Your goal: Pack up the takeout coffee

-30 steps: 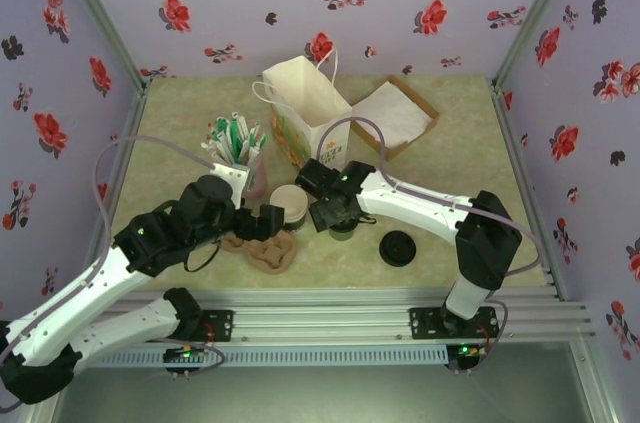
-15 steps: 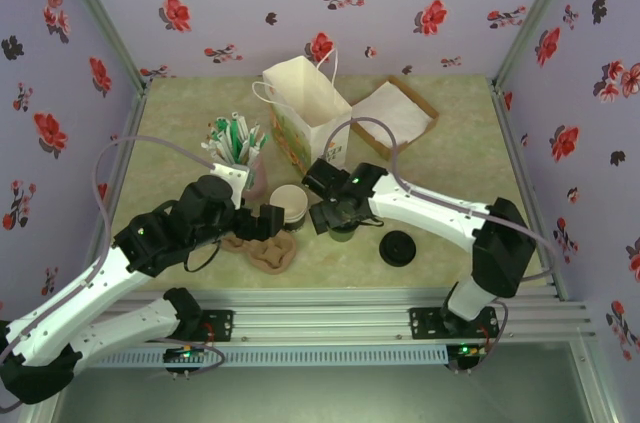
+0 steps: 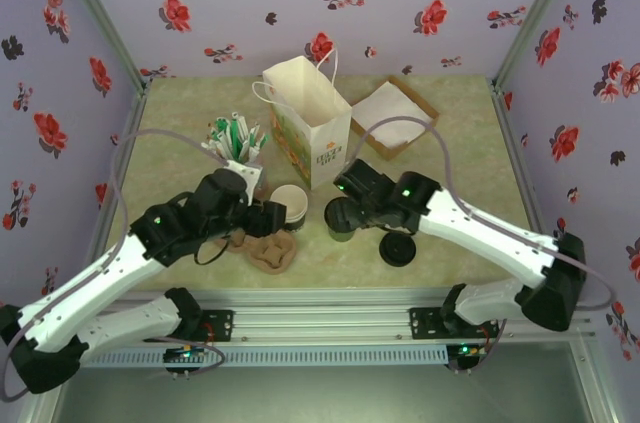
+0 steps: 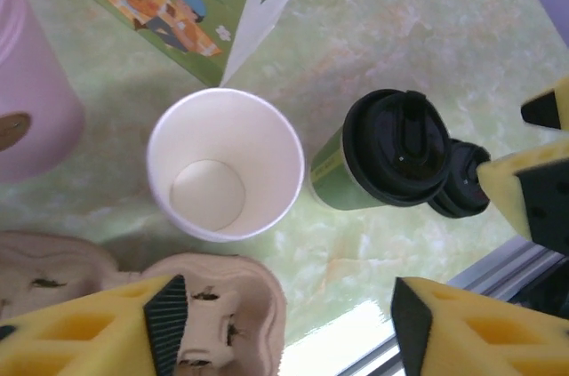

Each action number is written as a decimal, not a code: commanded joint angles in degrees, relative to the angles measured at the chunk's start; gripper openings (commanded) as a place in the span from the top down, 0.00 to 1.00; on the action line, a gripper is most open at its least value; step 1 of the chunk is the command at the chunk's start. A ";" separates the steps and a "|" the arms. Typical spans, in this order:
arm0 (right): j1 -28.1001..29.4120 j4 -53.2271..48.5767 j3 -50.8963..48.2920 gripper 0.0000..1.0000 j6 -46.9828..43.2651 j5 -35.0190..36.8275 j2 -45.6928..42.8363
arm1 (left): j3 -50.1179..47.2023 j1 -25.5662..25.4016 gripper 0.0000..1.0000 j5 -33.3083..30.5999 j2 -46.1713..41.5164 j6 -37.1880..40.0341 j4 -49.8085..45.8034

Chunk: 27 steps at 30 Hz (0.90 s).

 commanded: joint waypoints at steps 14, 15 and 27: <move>-6.62 20.78 -18.15 1.00 10.00 -13.39 -8.81 | 11.18 -3.49 0.88 12.03 23.52 -0.53 13.53; -6.66 21.21 -18.59 1.00 10.19 -13.52 -8.70 | 11.57 -3.97 0.88 12.06 24.50 -0.49 13.77; -6.79 24.25 -22.27 1.00 11.52 -11.91 -8.15 | 12.09 -5.09 0.93 11.86 33.54 -0.14 16.91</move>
